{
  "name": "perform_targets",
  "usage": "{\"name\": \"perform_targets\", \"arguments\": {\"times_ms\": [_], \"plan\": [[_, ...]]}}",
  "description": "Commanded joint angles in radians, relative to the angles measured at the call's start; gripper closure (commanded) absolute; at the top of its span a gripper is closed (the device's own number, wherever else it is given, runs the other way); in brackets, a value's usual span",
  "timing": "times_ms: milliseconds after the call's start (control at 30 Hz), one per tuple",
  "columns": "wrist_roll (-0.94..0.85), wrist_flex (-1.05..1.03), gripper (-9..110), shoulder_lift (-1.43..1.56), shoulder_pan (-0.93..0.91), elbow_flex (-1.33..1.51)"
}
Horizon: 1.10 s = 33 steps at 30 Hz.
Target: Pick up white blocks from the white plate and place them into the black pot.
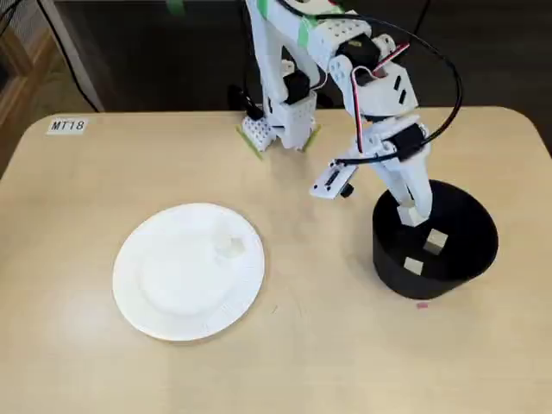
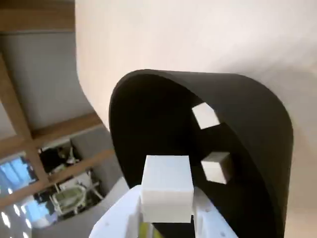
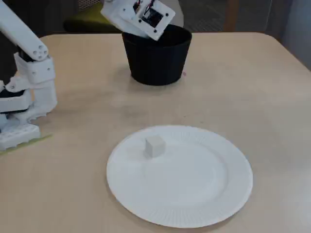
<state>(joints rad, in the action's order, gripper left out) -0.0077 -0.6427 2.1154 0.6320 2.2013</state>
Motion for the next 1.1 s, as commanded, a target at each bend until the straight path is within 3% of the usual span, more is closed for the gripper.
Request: {"name": "perform_targets", "arguments": {"times_ms": [0,67,167,200,267,300,467,667,1000,1067], "plan": [[-0.032,0.018,69,0.017,0.014,-0.003],[-0.049,0.017,62,0.017,0.015,-0.012],[-0.061,0.008,63,0.02,0.008,-0.032],[-0.063,0.002,68,0.028,0.0,-0.043],[-0.061,-0.063,97,0.054,-0.04,-0.089],[-0.078,-0.121,104,0.069,-0.075,-0.126],[-0.193,-0.476,104,0.086,-0.446,-0.285],[0.005,-0.563,104,0.049,-0.815,-0.23],[0.456,-0.804,103,-0.061,-0.9,-0.272],[0.477,-0.825,90,-0.081,-0.913,-0.293]]}}
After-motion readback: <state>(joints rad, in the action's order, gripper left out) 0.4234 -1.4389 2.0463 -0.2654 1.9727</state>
